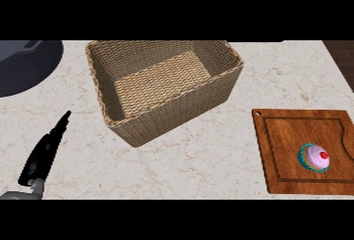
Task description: Pick the cupcake from the cutting board and place it in the basket
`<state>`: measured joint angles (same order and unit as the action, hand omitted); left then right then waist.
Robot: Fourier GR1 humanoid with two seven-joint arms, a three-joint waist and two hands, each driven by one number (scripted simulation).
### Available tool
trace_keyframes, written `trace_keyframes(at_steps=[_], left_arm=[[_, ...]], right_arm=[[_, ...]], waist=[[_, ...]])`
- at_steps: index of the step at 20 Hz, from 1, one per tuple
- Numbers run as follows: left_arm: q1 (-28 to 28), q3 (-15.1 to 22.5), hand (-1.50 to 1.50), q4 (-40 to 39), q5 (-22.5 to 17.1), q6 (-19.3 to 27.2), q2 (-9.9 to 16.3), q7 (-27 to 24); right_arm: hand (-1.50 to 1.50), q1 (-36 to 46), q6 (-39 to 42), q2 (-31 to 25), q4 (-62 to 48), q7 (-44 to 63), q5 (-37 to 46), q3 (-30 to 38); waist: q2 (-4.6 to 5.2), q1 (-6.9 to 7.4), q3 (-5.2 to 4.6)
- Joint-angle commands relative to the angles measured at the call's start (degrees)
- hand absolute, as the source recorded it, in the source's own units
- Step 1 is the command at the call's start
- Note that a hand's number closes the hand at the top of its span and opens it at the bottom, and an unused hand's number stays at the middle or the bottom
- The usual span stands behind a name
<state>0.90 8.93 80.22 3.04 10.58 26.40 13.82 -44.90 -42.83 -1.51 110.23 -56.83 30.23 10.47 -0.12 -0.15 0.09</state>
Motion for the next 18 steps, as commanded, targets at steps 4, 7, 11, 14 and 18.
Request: trace_keyframes(at_steps=[4,7,11,14,18], left_arm=[[2.3,-1.4,0.00,-2.9,2.5,-1.5,-2.3,-0.3],[-0.6,-1.3,0.00,-0.7,3.5,-1.5,-3.4,-1.0],[-1.0,-4.7,0.00,-2.2,2.6,-4.4,-2.1,-2.4],[2.0,-4.4,0.00,-1.7,4.5,-3.5,-4.0,-0.1],[-1.2,-3.7,0.00,0.8,5.2,-3.0,-5.1,0.0]], right_arm=[[-1.50,-0.6,-4.0,1.5,2.4,5.7,8.1,-6.8],[-1.50,3.3,-5.5,1.5,-3.7,5.7,9.8,-5.6],[-1.50,7.6,0.3,0.4,-3.9,8.3,9.2,-0.7],[-1.50,12.0,-1.7,1.5,-9.3,10.0,13.1,-1.1],[-1.50,13.1,-0.1,1.1,-7.7,15.3,16.8,0.1]], waist=[[0.15,-0.22,-0.12],[0.12,0.01,-0.09],[0.12,0.11,-0.10],[0.14,0.12,-0.09],[0.18,0.49,-0.10]])
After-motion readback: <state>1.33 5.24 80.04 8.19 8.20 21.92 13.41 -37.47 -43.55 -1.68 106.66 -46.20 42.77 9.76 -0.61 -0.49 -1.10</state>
